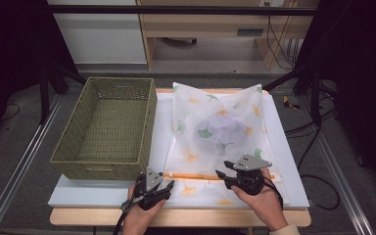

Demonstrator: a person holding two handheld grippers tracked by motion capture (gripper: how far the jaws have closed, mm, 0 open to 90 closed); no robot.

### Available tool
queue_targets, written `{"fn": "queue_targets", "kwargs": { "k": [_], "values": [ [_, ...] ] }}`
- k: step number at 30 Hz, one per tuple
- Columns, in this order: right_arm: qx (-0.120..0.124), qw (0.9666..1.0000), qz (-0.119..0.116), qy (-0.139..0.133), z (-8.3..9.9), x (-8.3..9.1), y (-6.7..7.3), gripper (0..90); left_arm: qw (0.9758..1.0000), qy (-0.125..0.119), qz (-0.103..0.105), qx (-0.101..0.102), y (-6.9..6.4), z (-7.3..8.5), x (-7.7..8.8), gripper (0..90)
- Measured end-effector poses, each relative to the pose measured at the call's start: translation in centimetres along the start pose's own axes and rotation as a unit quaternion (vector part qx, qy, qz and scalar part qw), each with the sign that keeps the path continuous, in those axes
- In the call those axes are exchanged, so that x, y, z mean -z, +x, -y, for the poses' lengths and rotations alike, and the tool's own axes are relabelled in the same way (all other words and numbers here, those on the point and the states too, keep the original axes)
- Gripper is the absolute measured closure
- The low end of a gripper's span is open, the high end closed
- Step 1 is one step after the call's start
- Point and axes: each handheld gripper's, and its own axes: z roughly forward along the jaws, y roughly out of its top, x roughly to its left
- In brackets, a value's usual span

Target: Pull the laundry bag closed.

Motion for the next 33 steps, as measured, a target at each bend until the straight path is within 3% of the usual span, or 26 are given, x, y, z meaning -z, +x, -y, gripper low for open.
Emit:
{"fn": "queue_targets", "kwargs": {
  "k": [15, 23, 33],
  "values": [
    [0.001, 1.0, -0.001, 0.001, 0.0, -0.1, 0.2, 53.4, 1.0, -0.002, -0.007, 0.0, 0.0, 0.0, 0.0, 82.0],
    [0.002, 1.0, -0.002, 0.001, 0.0, -0.1, 0.2, 52.1, 0.9998, -0.013, -0.016, 0.005, -0.1, -0.3, 0.4, 87.1],
    [0.0, 1.0, 0.0, -0.005, -0.7, 0.1, 0.6, 44.8, 0.9965, -0.066, -0.045, -0.025, -0.9, -2.9, 2.8, 87.6]
  ]
}}
